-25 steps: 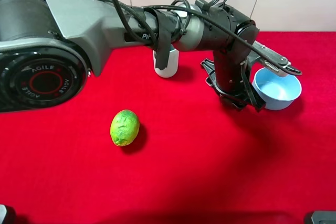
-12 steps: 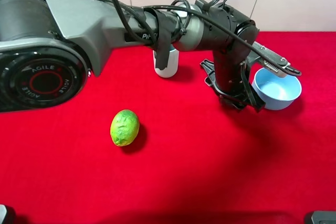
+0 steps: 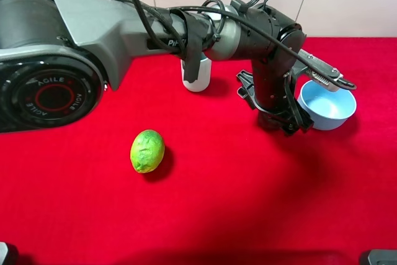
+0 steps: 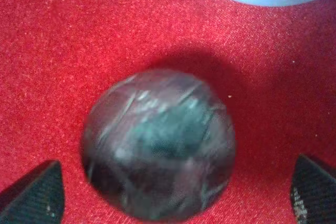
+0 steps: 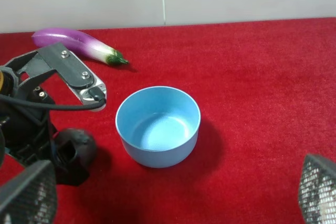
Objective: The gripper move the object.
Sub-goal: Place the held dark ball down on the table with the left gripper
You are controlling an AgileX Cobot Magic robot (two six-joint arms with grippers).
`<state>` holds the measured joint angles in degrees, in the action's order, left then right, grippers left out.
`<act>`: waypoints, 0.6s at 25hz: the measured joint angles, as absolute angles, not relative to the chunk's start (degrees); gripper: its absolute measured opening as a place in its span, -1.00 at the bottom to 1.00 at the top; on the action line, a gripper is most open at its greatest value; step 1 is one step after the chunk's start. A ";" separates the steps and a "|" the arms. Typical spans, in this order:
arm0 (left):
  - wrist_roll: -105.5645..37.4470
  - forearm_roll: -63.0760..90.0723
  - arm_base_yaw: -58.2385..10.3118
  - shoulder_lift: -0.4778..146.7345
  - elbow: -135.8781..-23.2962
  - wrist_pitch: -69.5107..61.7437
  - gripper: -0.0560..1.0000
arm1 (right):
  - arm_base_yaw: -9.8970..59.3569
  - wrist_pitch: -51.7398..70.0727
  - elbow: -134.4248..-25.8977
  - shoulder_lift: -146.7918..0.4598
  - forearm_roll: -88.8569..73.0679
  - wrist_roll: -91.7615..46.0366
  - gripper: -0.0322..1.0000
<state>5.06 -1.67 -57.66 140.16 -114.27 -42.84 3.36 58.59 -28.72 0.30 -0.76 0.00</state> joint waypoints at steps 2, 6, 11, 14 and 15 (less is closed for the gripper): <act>5.06 -1.67 -57.66 140.10 -114.27 -43.04 0.72 | 3.36 58.59 -28.72 0.30 -0.76 0.00 0.40; 5.06 -1.67 -57.66 138.79 -114.27 -45.99 0.72 | 3.36 58.59 -28.72 0.30 -0.76 0.00 0.40; 5.06 -1.62 -57.66 135.69 -114.42 -51.19 0.72 | 3.36 58.59 -28.72 0.30 -0.76 0.00 0.40; 5.06 -1.60 -57.66 133.35 -114.42 -54.13 0.72 | 3.36 58.59 -28.72 0.30 -0.76 0.00 0.40; 5.08 -1.60 -57.66 132.39 -114.42 -55.08 0.72 | 3.36 58.59 -28.72 0.30 -0.76 0.00 0.40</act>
<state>5.08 -1.60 -57.66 132.39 -114.42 -55.08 3.36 58.59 -28.72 0.30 -0.76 0.00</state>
